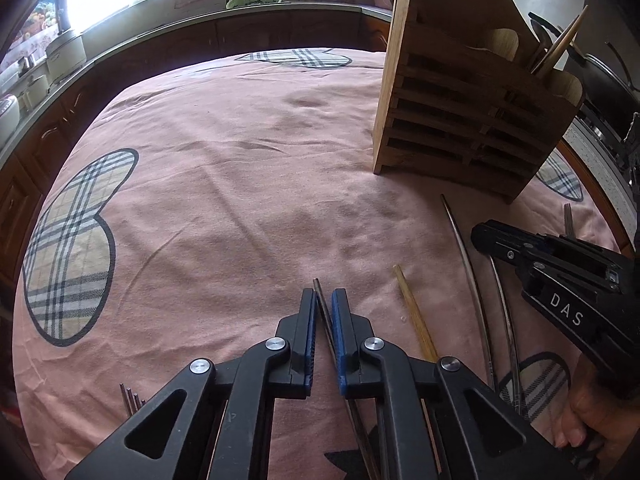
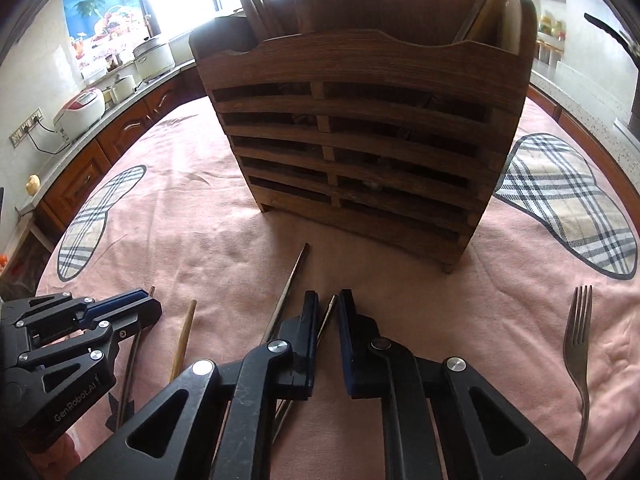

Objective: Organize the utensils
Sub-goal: 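Grasp a metal chopstick with the left tool while the right tool grasps a wooden chopstick, then lift both held chopsticks and carry them over the wooden holder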

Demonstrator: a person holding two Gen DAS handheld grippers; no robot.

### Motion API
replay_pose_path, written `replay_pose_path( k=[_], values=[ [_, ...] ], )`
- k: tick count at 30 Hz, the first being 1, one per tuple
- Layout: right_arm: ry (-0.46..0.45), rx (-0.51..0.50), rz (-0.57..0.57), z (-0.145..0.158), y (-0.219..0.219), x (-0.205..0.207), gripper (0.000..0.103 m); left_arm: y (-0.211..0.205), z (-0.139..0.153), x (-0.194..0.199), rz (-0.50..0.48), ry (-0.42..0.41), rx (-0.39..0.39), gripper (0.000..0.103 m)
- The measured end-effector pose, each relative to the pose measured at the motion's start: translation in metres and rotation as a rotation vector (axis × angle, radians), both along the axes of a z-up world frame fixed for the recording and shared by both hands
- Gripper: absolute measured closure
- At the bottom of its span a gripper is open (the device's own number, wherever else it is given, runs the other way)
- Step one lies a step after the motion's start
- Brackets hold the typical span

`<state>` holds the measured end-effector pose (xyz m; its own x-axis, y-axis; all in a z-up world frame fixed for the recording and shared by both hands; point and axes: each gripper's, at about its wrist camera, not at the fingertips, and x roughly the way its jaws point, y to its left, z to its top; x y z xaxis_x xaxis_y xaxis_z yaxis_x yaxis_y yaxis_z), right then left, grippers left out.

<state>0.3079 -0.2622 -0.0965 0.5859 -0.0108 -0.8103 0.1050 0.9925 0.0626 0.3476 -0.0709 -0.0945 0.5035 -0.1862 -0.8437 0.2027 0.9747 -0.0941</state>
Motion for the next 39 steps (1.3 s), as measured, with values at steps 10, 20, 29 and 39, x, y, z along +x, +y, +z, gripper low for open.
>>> replay_pose_path(
  k=[10, 20, 29, 39],
  values=[
    [-0.08, 0.155, -0.002, 0.031, -0.007, -0.022, 0.099, 0.042, 0.037, -0.03, 0.051, -0.022, -0.161, 0.099],
    [-0.218, 0.204, 0.013, 0.088, -0.001, -0.056, 0.099, 0.071, 0.101, -0.098, 0.059, -0.146, -0.223, 0.1],
    [-0.325, 0.194, 0.016, 0.13, 0.002, -0.087, 0.099, 0.082, 0.141, -0.148, 0.051, -0.237, -0.246, 0.1],
    [-0.406, 0.174, 0.009, 0.159, -0.003, -0.11, 0.099, 0.093, 0.165, -0.176, 0.05, -0.297, -0.268, 0.1]
  ],
)
